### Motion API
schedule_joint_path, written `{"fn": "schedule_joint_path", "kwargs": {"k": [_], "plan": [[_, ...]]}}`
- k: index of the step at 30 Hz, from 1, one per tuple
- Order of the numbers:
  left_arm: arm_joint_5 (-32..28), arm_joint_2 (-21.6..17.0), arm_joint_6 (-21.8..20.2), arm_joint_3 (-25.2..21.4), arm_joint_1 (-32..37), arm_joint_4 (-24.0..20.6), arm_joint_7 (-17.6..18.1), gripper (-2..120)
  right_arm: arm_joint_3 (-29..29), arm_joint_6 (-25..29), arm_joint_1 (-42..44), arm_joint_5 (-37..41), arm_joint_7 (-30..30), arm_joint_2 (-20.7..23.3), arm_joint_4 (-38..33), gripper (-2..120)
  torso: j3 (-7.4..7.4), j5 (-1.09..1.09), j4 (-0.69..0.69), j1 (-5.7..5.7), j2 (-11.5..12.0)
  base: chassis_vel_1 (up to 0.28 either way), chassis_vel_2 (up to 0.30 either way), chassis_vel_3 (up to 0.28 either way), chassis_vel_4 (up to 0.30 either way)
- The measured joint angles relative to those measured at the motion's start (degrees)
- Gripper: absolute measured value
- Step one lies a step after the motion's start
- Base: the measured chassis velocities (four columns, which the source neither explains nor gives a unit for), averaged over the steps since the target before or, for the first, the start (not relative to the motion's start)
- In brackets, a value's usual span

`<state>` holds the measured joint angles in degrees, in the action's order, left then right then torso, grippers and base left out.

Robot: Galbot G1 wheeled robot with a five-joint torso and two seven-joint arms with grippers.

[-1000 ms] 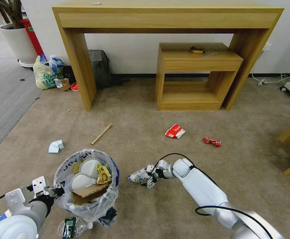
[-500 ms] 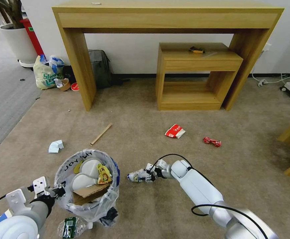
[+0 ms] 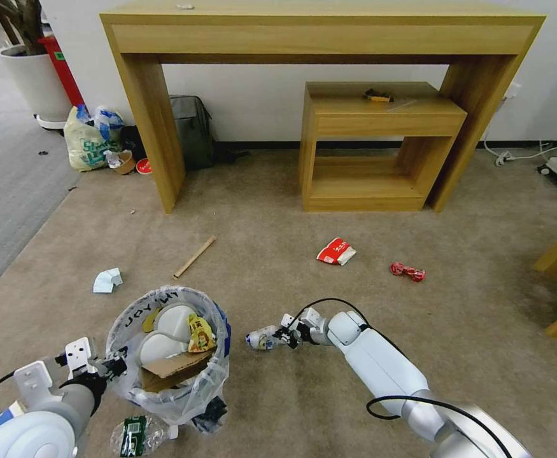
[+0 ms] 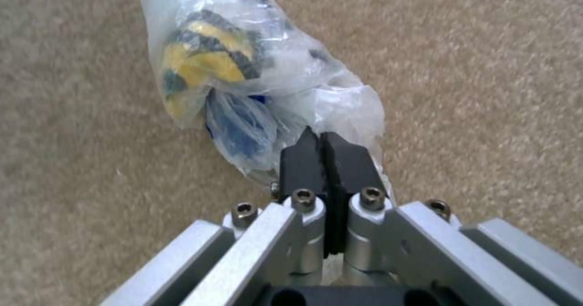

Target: Pick up the trash bin and place the garbage on the floor into it.

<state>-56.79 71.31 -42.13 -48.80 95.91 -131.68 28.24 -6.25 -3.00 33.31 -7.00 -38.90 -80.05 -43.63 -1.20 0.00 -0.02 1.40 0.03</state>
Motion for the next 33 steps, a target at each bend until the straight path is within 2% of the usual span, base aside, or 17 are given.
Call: {"fn": "schedule_joint_path", "kwargs": {"k": [11, 15, 16, 22, 23, 26, 27, 30, 33], "plan": [[0.08, -0.51, 0.00, 0.11, -0.22, -0.01, 0.00, 0, 2.88, -1.36, 3.25, 6.21, 1.74, 2.97, -10.00, 0, 0.00, 0.00, -0.01, 0.00, 0.00, 0.000, 0.000, 0.000, 0.000], [0.46, -0.62, 0.00, 0.37, -0.22, 0.21, -0.04, 0, 5.14, -2.17, 4.23, 10.39, 2.64, 5.16, -20.26, 0, 0.00, 0.00, -0.01, 0.00, 0.00, 0.000, 0.000, 0.000, 0.000], [0.46, -0.62, 0.00, 0.37, -0.22, 0.21, -0.04, 0, 5.14, -2.17, 4.23, 10.39, 2.64, 5.16, -20.26, 0, 0.00, 0.00, -0.01, 0.00, 0.00, 0.000, 0.000, 0.000, 0.000], [0.74, -0.82, 0.00, 1.25, -1.19, 0.91, 0.06, 0, 7.19, -4.13, 1.83, 14.88, 3.95, 5.28, -32.57, 0, 0.00, 0.02, 0.00, 0.00, 0.00, 0.000, 0.000, 0.000, 0.000], [0.74, -0.82, 0.00, 1.25, -1.19, 0.91, 0.06, 0, 7.19, -4.13, 1.83, 14.88, 3.95, 5.28, -32.57, 0, 0.00, 0.02, 0.00, 0.00, 0.00, 0.000, 0.000, 0.000, 0.000], [1.07, -0.86, 0.00, 2.07, -1.93, 1.63, 0.58, 0, 5.33, -7.53, 0.68, 18.96, 5.36, 4.87, -41.06, 0, 0.00, 0.01, -0.01, 0.00, 0.00, 0.000, 0.000, 0.000, 0.000], [1.07, -0.86, 0.00, 2.07, -1.93, 1.63, 0.58, 0, 5.33, -7.53, 0.68, 18.96, 5.36, 4.87, -41.06, 0, 0.00, 0.01, -0.01, 0.00, 0.00, 0.000, 0.000, 0.000, 0.000], [1.17, -1.04, 0.00, 2.54, -2.43, 2.44, 1.08, 0, 1.15, -11.38, 1.08, 22.16, 7.28, 4.53, -49.29, 0, 0.01, 0.02, 0.00, 0.00, 0.00, 0.000, 0.000, 0.000, 0.000], [1.17, -1.21, 0.00, 2.59, -2.64, 2.84, 1.22, 0, -1.93, -13.46, 2.02, 23.01, 8.34, 4.49, -53.09, 0, 0.00, 0.01, 0.01, 0.00, 0.00, 0.000, 0.000, 0.000, 0.000]]}}
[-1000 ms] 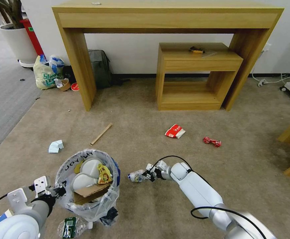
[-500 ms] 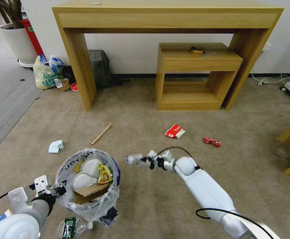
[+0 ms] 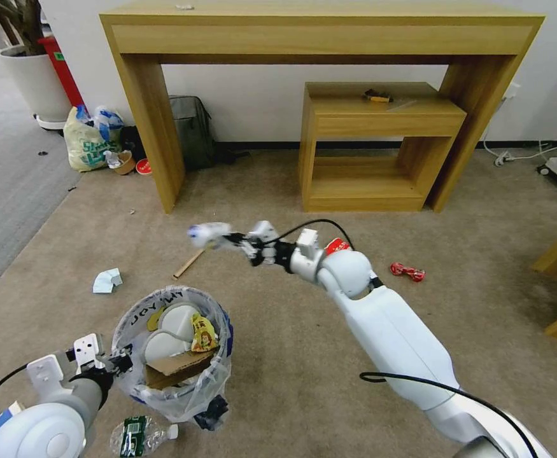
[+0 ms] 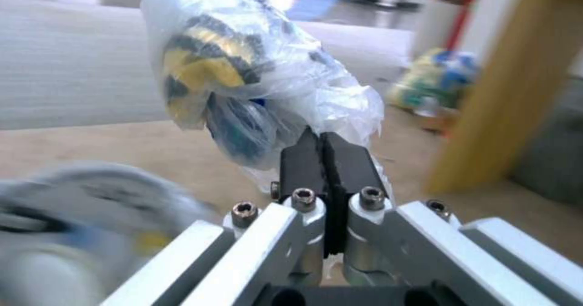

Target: Pick up the trash bin and place the garbage on the floor into it.

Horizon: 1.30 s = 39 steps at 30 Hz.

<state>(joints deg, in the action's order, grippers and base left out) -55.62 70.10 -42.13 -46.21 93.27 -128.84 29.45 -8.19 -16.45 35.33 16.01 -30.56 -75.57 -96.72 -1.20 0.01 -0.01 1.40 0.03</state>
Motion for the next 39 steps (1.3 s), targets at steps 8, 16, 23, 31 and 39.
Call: {"fn": "schedule_joint_path", "kwargs": {"k": [8, 16, 23, 31, 39], "plan": [[-0.44, -0.63, 0.00, 0.15, -0.81, 0.51, 0.32, 0, -8.64, -2.31, 2.14, -1.70, 0.35, 2.76, -5.49, 0, 0.00, 0.00, -0.02, 0.00, 0.00, 0.000, 0.000, 0.000, 0.000], [-0.56, -0.66, 0.00, 0.70, -1.48, 0.76, 0.46, 0, -11.71, -0.50, 0.44, -9.43, -4.68, 4.58, -4.25, 0, 0.00, 0.00, -0.01, 0.00, 0.00, 0.000, 0.000, 0.000, 0.000], [-0.54, -0.46, 0.00, 0.69, -1.62, 0.76, 0.63, 0, -12.59, 0.81, -0.36, -10.68, -4.80, 4.78, -3.00, 20, -0.01, 0.00, -0.01, 0.00, 0.00, 0.000, 0.000, 0.000, 0.000], [-0.64, -0.48, 0.00, 0.41, -1.75, 0.83, 0.91, 0, -12.16, 2.70, 0.17, -12.45, -3.93, 5.01, -2.47, 49, 0.00, -0.01, -0.01, 0.00, -0.01, 0.000, 0.000, 0.000, 0.000], [-1.19, -0.55, 0.00, 0.34, -2.29, 0.96, 0.94, 0, -10.00, 2.70, 0.65, -11.02, -0.55, 4.98, -2.59, 78, 0.00, -0.01, -0.01, 0.00, 0.00, 0.000, 0.000, 0.000, 0.000]]}}
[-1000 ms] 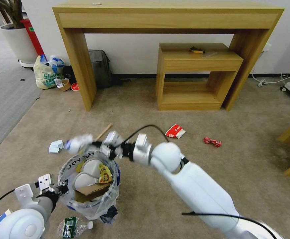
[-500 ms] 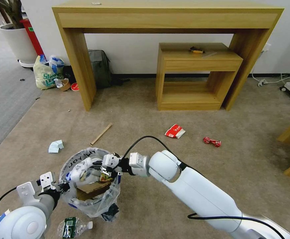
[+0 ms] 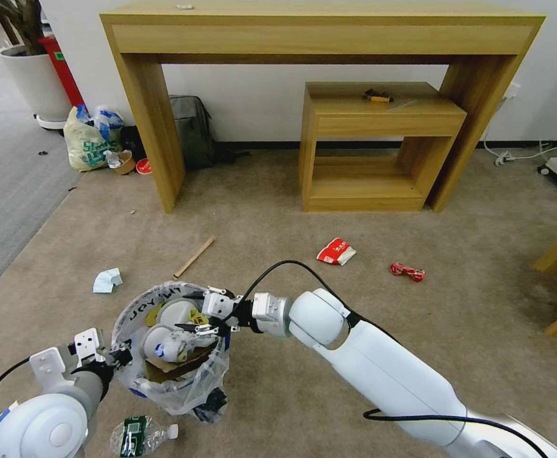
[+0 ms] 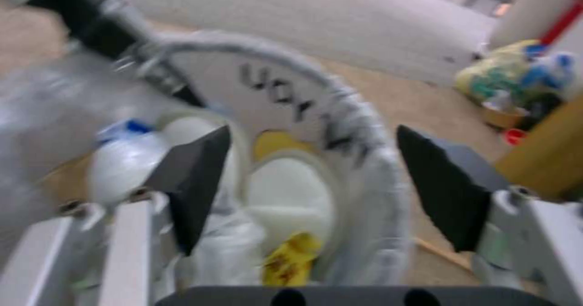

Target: Pick up the trash bin and place the garbage on the floor into it.

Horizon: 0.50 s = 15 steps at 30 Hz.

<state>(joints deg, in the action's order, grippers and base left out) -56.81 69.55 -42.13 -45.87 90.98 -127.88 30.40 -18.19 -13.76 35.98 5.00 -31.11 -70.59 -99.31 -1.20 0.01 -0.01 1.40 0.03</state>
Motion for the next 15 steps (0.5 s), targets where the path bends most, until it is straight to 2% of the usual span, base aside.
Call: {"fn": "schedule_joint_path", "kwargs": {"k": [1, 3, 5, 6, 7, 9, 11, 13, 15], "plan": [[-0.08, 0.00, 0.00, -0.05, -0.03, 0.02, 0.00, 0, 0.38, -0.16, 0.21, 0.49, 0.97, -0.05, -0.11, 80, 0.00, 0.00, 0.00, 0.00, 0.00, 0.000, 0.000, 0.000, 0.000], [-0.27, 0.00, 0.00, -0.43, -0.05, 0.19, 0.00, 0, 2.45, -1.75, 1.93, 3.44, 7.82, 0.03, -1.14, 91, 0.00, 0.00, 0.00, 0.00, 0.00, 0.000, 0.000, 0.000, 0.000], [-0.29, 0.00, 0.00, -0.50, -0.04, 0.20, -0.02, 0, 2.69, -1.98, 2.21, 3.83, 8.71, 0.05, -1.29, 92, 0.00, 0.00, 0.00, 0.00, 0.00, 0.000, 0.000, 0.000, 0.000], [-0.37, 0.01, 0.00, -0.78, 0.06, 0.25, -0.19, 0, 4.26, -3.08, 4.04, 5.96, 13.47, 0.27, -2.09, 99, 0.00, 0.00, 0.01, 0.00, 0.00, 0.000, 0.000, 0.000, 0.000], [-0.38, 0.04, 0.00, -0.96, 0.21, 0.31, -0.40, 0, 5.46, -3.57, 5.76, 7.18, 16.56, 0.45, -2.51, 99, 0.01, -0.01, -0.01, 0.00, 0.00, 0.000, 0.000, 0.000, 0.000], [-0.38, 0.09, 0.00, -1.07, 0.32, 0.37, -0.60, 0, 6.26, -3.74, 7.02, 7.58, 18.16, 0.52, -2.66, 100, 0.00, 0.00, -0.01, 0.00, 0.00, 0.000, 0.000, 0.000, 0.000], [-0.36, 0.32, 0.00, -1.33, 0.62, 0.56, -1.10, 0, 10.70, -3.87, 11.50, 7.70, 20.74, 0.81, -3.57, 100, 0.01, 0.00, -0.01, 0.00, 0.00, 0.000, 0.000, 0.000, 0.000], [-0.35, 0.37, 0.00, -1.39, 0.68, 0.58, -1.16, 0, 12.11, -3.90, 12.88, 7.69, 21.02, 0.95, -3.99, 100, 0.00, 0.00, 0.00, 0.00, 0.00, 0.000, 0.000, 0.000, 0.000], [-0.35, 0.40, 0.00, -1.75, 0.89, 0.59, -1.44, 0, 16.79, -4.08, 16.93, 7.67, 21.81, 1.43, -5.65, 100, 0.00, -0.02, -0.02, 0.00, 0.00, 0.000, 0.000, 0.000, 0.000]]}}
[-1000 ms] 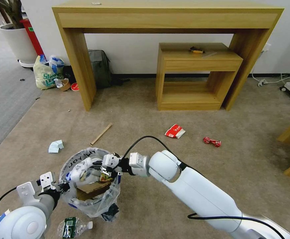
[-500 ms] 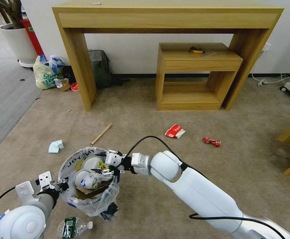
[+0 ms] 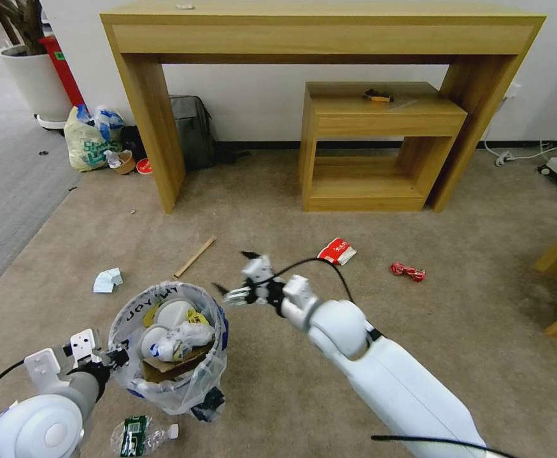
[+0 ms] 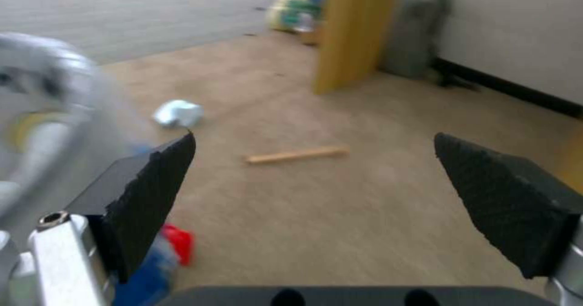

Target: Pick up the trash bin and place the garbage on the floor into it.

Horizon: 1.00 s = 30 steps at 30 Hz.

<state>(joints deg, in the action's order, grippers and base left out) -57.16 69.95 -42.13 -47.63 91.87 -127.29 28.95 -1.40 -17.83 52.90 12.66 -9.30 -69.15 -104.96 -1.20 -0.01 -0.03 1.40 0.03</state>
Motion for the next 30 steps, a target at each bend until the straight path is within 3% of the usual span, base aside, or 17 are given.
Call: {"fn": "schedule_joint_path", "kwargs": {"k": [4, 7, 11, 22, 30], "plan": [[-0.08, -0.05, 0.00, -0.40, 0.03, -0.05, -0.08, 0, 2.77, 0.00, 1.96, -0.02, 0.33, 0.33, -1.03, 100, 0.00, 0.01, 0.01, 0.00, 0.00, 0.000, 0.000, 0.000, 0.000], [-1.35, -0.87, 0.00, -2.02, -0.40, -0.58, 0.19, 0, 10.09, 0.16, 8.03, -0.95, -0.07, 1.77, -4.21, 100, 0.00, 0.01, 0.00, 0.00, 0.00, 0.000, 0.000, 0.000, 0.000], [-2.05, -1.21, 0.00, -2.81, -0.41, -1.01, 0.80, 0, 13.79, 0.84, 12.53, -2.04, -0.51, 1.70, -6.39, 100, 0.00, 0.02, 0.01, 0.00, 0.00, 0.000, 0.000, 0.000, 0.000], [-6.12, -1.53, 0.00, -4.52, -1.19, -2.15, 3.73, 0, 18.19, 1.92, 20.74, -4.32, -1.39, 0.04, -12.49, 100, 0.00, 0.02, 0.00, 0.00, 0.00, 0.000, 0.000, 0.000, 0.000], [-6.31, -1.36, 0.00, -4.46, -0.67, -2.43, 3.96, 0, 18.54, 3.25, 21.98, -5.51, -1.43, -1.04, -12.68, 100, 0.00, 0.02, 0.01, 0.00, 0.00, 0.000, 0.000, 0.000, 0.000]]}}
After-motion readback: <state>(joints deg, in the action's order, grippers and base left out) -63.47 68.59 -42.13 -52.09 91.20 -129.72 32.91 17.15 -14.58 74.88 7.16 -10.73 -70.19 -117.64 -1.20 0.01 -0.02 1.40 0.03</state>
